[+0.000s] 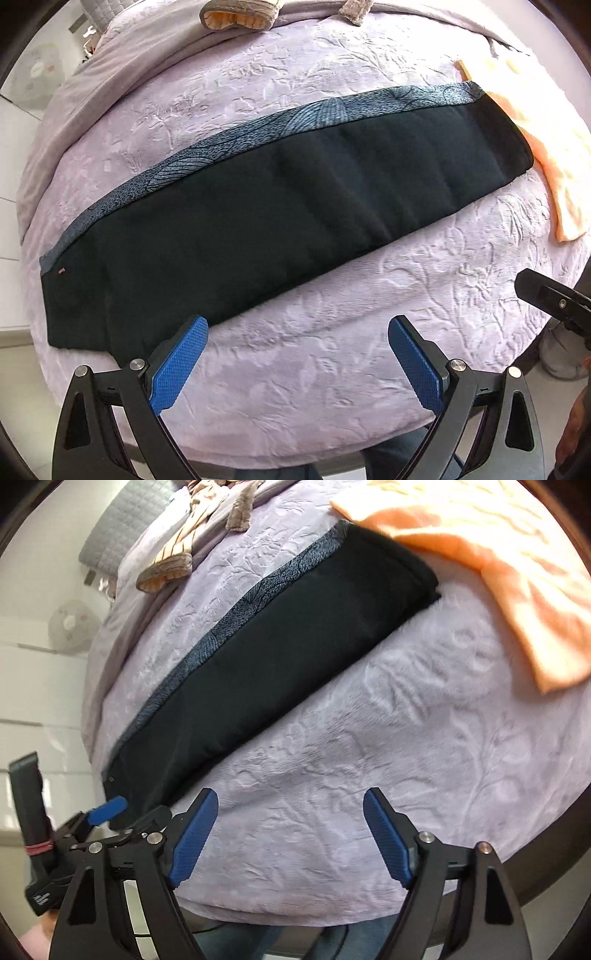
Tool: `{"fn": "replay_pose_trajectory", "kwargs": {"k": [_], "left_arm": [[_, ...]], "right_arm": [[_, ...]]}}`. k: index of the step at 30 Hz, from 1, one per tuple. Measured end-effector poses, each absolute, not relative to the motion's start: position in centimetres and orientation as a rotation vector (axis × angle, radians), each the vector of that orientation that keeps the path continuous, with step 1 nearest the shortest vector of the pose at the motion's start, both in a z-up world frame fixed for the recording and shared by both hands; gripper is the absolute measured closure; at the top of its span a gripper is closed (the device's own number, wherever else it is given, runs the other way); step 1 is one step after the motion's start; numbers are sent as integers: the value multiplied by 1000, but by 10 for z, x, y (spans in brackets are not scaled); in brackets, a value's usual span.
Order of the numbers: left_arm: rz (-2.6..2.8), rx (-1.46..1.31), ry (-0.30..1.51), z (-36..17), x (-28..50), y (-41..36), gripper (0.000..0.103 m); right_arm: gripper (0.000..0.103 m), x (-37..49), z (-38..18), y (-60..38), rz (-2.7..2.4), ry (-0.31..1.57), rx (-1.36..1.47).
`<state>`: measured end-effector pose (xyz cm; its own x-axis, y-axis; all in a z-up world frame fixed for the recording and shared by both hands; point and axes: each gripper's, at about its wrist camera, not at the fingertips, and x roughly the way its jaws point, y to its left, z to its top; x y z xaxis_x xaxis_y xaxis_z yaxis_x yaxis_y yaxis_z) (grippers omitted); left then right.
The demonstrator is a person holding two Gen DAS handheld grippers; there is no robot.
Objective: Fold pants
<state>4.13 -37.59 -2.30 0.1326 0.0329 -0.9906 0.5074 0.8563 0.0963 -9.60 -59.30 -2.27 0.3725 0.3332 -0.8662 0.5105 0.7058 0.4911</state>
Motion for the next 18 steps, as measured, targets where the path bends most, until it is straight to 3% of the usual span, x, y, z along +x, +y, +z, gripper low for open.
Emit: {"fn": "replay_pose_trajectory", "kwargs": {"k": [9, 18], "left_arm": [[-311, 465, 1417, -5, 25, -392, 4], [-208, 350, 1432, 4, 55, -359, 4]], "right_arm": [[19, -88, -18, -611, -80, 1289, 797], [19, -63, -2, -595, 0, 1297, 736]]}}
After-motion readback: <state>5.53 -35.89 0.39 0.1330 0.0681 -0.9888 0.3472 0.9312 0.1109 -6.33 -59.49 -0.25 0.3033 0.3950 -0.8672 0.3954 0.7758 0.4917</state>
